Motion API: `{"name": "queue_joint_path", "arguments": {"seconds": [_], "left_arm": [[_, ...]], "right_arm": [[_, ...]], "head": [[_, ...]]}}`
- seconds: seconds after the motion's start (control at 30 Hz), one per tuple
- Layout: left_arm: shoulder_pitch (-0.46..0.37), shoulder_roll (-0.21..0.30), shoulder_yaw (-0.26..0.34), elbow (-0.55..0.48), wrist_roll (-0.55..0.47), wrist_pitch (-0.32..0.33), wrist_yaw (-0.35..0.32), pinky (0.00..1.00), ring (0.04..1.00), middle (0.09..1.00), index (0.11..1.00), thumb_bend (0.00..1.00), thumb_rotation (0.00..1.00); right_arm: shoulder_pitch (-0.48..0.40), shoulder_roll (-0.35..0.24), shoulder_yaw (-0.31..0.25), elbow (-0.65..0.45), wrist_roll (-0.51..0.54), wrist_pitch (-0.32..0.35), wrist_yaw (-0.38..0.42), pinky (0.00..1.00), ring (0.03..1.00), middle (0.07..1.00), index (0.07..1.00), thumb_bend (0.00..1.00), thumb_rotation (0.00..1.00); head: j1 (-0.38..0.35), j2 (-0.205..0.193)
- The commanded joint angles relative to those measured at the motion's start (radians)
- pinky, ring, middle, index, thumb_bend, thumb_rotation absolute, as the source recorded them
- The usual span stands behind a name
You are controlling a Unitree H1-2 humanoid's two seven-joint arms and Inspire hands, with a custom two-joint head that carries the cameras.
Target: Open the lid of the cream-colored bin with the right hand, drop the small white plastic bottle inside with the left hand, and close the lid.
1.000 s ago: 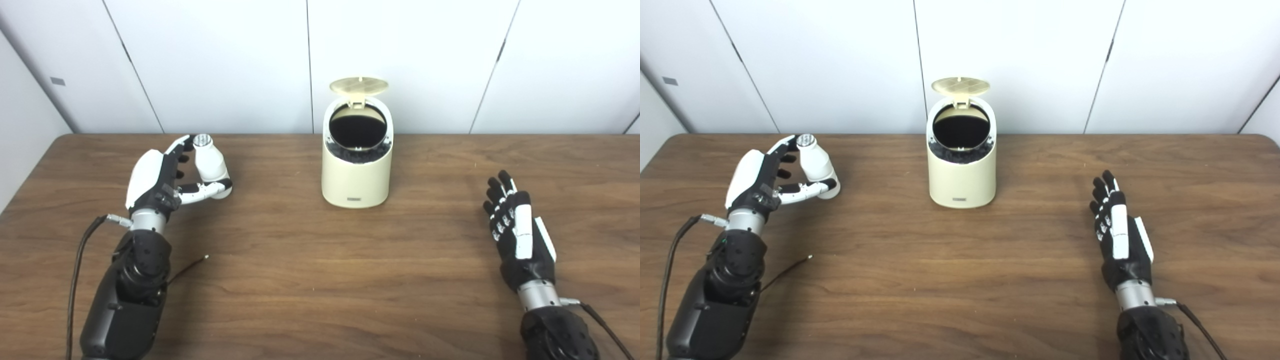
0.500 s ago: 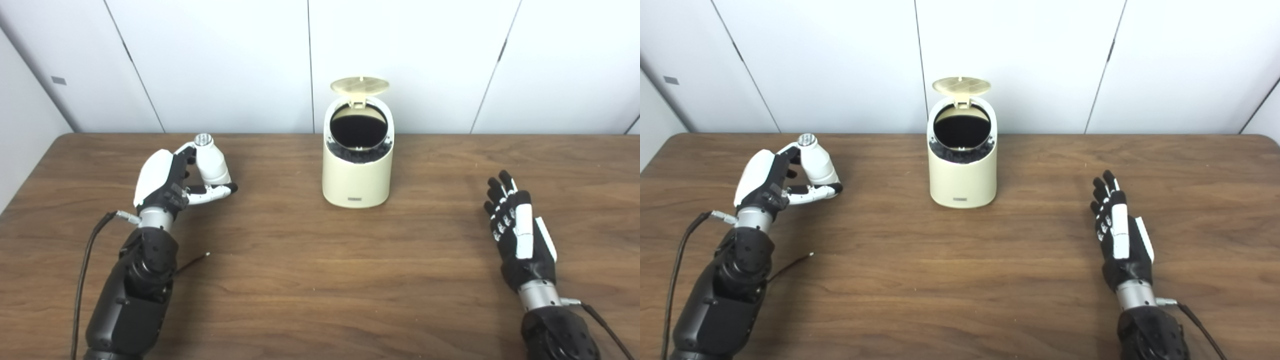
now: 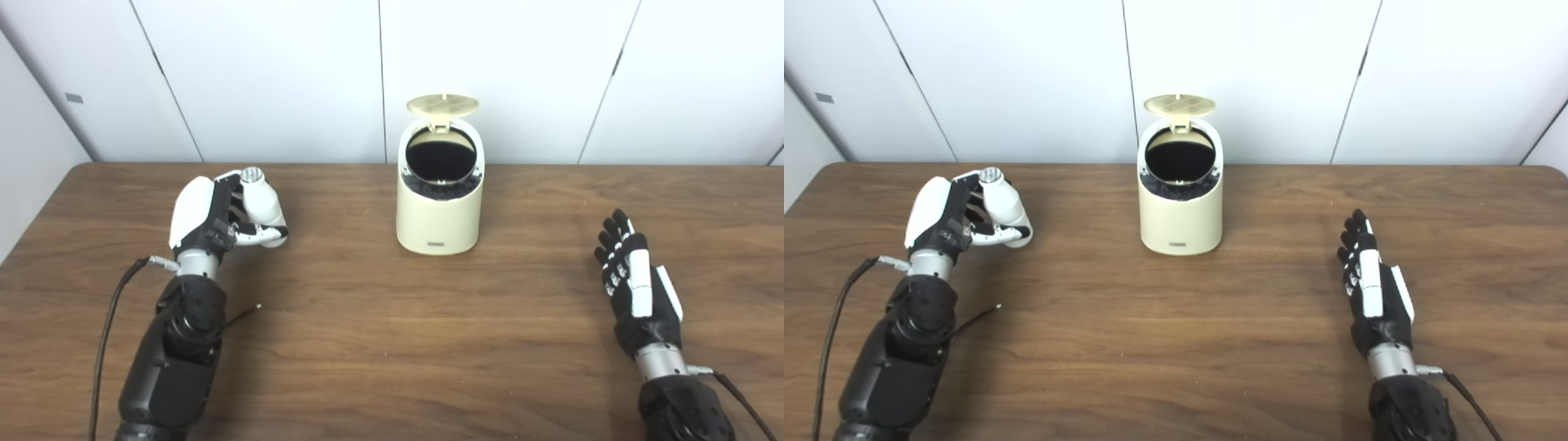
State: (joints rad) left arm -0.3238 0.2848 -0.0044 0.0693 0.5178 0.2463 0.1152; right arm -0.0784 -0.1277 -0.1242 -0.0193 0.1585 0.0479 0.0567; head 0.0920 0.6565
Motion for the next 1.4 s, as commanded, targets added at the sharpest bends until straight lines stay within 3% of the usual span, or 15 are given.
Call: {"name": "queue_joint_path", "arguments": {"seconds": [0.0,0.03,0.17,0.53,0.77,1.0,1.17,1.37], "left_arm": [[-0.046,-0.005,0.016,-0.003,-0.017,-0.063,0.052,0.42,0.483,0.517,0.565,0.66,0.00],[-0.045,-0.010,0.018,0.000,-0.020,-0.069,0.058,0.43,0.452,0.498,0.538,0.57,0.00],[-0.048,-0.025,0.022,0.019,-0.029,-0.124,0.096,0.41,0.441,0.487,0.479,0.49,0.00],[-0.044,-0.028,0.018,0.007,-0.018,-0.165,0.121,0.37,0.429,0.490,0.470,0.48,0.00],[-0.031,-0.047,-0.006,-0.145,-0.006,-0.147,0.081,0.33,0.428,0.512,0.472,0.47,0.00],[-0.075,-0.081,-0.047,-0.301,0.030,-0.113,0.036,0.31,0.418,0.512,0.480,0.47,0.00],[-0.110,-0.122,-0.065,-0.367,0.058,-0.092,0.015,0.28,0.405,0.515,0.525,0.47,0.00],[-0.143,-0.157,-0.103,-0.406,0.128,-0.111,0.011,0.27,0.415,0.526,0.530,0.47,0.00]], "right_arm": [[0.001,-0.002,0.006,-0.011,-0.002,0.002,0.006,1.00,1.000,1.000,1.000,0.65,0.96],[0.002,-0.003,0.008,-0.010,-0.005,-0.001,0.008,1.00,1.000,1.000,1.000,0.64,0.97],[0.002,-0.003,0.007,-0.005,0.007,-0.007,0.012,1.00,1.000,1.000,1.000,0.64,0.96],[0.002,-0.005,0.008,0.001,0.017,-0.008,0.020,1.00,1.000,1.000,1.000,0.66,0.96],[0.006,0.006,0.009,-0.018,0.026,0.009,0.015,1.00,1.000,1.000,1.000,0.65,0.96],[0.007,0.009,0.016,-0.022,0.021,0.012,0.011,1.00,1.000,1.000,1.000,0.64,0.97],[0.005,0.014,0.018,-0.016,0.022,0.012,0.009,1.00,1.000,1.000,1.000,0.64,0.96],[0.007,0.018,0.025,-0.029,0.013,0.028,0.000,1.00,1.000,0.996,1.000,0.62,0.97]], "head": [[0.001,0.004],[0.001,0.004],[0.005,0.006],[-0.003,0.004],[-0.025,-0.001],[-0.027,-0.007],[-0.030,-0.013],[-0.036,-0.019]]}}
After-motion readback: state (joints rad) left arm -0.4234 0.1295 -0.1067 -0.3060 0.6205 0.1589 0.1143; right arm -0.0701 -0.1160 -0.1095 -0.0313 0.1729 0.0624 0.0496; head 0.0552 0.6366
